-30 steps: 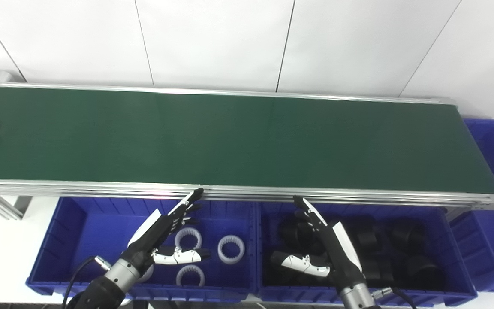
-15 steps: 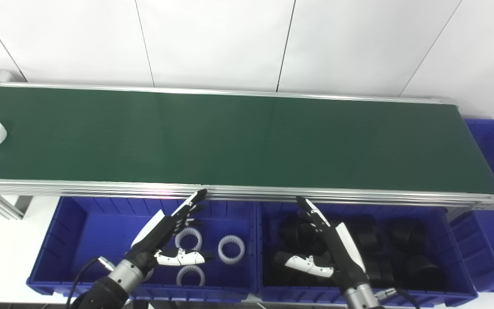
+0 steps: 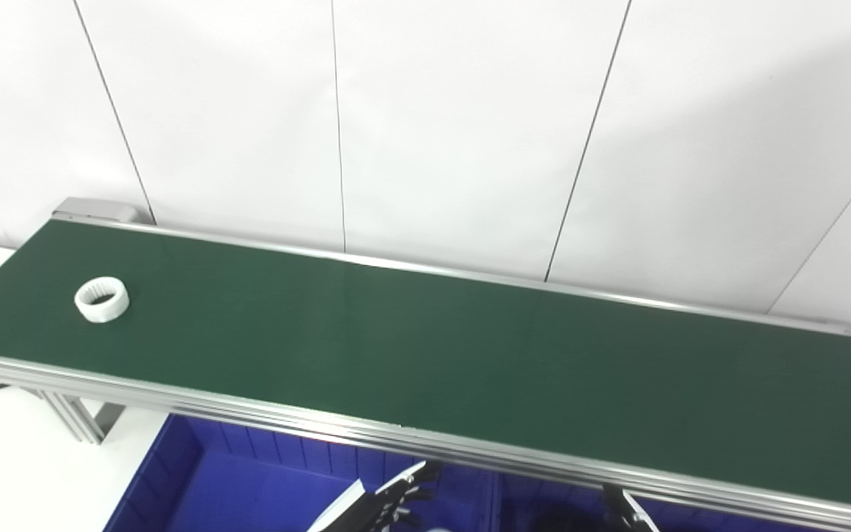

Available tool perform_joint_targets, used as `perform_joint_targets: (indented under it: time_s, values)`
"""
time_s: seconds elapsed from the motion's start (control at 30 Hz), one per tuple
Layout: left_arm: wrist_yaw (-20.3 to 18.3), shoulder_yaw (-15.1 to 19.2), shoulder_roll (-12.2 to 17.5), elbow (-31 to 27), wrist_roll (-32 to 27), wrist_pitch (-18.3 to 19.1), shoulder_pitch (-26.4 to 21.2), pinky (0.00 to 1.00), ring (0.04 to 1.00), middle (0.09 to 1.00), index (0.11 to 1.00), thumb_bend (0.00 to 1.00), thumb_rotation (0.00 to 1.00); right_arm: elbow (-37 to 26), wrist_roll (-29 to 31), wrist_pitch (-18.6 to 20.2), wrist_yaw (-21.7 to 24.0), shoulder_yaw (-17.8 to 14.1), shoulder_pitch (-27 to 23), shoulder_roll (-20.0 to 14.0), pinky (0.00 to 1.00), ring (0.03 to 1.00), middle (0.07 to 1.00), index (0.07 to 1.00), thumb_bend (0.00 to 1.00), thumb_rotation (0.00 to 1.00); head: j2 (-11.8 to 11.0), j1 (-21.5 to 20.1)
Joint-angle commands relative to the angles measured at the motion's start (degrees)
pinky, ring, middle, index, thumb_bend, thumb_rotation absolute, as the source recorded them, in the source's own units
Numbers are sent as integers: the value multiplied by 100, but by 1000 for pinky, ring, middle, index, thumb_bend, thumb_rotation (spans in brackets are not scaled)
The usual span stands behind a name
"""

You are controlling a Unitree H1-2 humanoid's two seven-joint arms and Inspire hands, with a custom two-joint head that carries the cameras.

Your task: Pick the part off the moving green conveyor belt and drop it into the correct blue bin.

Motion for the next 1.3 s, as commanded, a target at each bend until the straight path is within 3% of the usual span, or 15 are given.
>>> perform_joint_targets:
  time_s: [0.0,0.6,0.73,0.97,1.13,1.27]
  values:
    - [94,-9,-46,-71,-20,-253,-119,753,901,961,951,821,256,-78,83,-345,-44,-34,5,-12,801,886,914,939,698,321,1,-11]
    - [219,-22,-23,120,32,-563,-150,727,890,954,956,834,275,11,82,-428,-68,-48,14,-11,790,880,911,933,717,293,-124,-114]
    - [724,-162,89,125,713,-1022,-160,698,851,917,924,832,255,-14,99,-396,-51,-54,19,-9,786,885,913,933,723,303,-144,-123]
    - [1457,-453,242,-249,886,-1055,-101,684,815,881,891,834,241,75,110,-508,-84,-68,-17,-1,791,872,905,921,728,278,-150,-131]
    - [1598,-417,159,-714,505,-1057,-15,682,817,878,870,838,230,93,92,-529,-88,-85,-24,20,787,868,903,923,721,257,-167,-130]
    - [1696,-398,134,-1046,468,-1057,-12,684,823,880,876,833,287,148,97,-570,-88,-81,-60,36,790,870,908,926,716,250,-200,-110]
